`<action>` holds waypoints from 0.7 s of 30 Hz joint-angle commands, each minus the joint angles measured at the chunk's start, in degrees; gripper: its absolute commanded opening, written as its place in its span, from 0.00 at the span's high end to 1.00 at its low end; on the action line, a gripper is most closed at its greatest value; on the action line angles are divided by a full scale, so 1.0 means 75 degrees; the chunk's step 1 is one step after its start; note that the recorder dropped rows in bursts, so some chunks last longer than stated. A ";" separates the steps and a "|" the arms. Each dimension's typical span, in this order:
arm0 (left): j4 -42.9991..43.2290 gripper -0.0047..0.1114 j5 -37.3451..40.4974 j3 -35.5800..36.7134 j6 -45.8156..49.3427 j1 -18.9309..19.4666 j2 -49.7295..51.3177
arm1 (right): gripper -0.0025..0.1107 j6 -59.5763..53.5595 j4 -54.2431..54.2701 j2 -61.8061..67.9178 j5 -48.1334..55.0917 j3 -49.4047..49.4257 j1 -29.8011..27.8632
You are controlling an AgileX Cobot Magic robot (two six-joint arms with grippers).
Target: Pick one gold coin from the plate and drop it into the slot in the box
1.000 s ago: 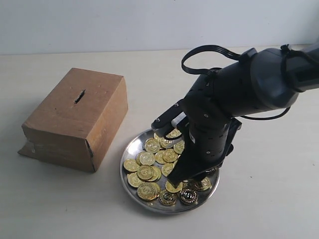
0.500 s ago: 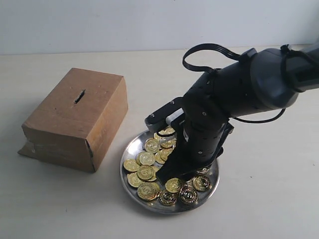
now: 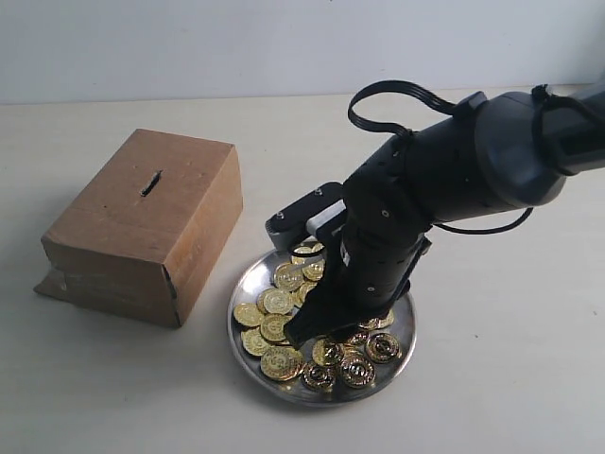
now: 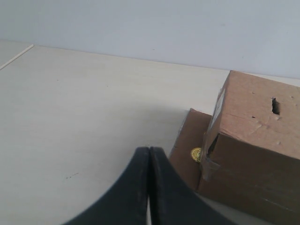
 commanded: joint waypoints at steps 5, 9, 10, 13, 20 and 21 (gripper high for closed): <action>-0.0018 0.96 -0.0130 0.0019 0.0004 0.0005 -0.0034 | 0.52 0.0022 -0.0149 -0.0301 -0.0062 -0.0037 0.0010; -0.0018 0.96 -0.0130 0.0019 0.0004 0.0005 -0.0034 | 0.52 0.1059 -0.0674 -0.0525 0.0166 -0.0037 0.0010; -0.0018 0.96 -0.0130 0.0019 0.0004 0.0005 -0.0034 | 0.52 0.1175 -0.0674 -0.0495 0.0215 -0.0037 0.0010; -0.0018 0.96 -0.0130 0.0019 0.0004 0.0005 -0.0034 | 0.52 0.1280 -0.0511 -0.0400 0.0222 -0.0037 0.0010; -0.0018 0.96 -0.0130 0.0019 0.0004 0.0005 -0.0034 | 0.52 0.2469 -0.0658 -0.0331 0.0221 -0.0037 0.0010; -0.0018 0.96 -0.0130 0.0019 0.0004 0.0005 -0.0034 | 0.52 0.2582 -0.0669 -0.0331 0.0221 -0.0037 0.0010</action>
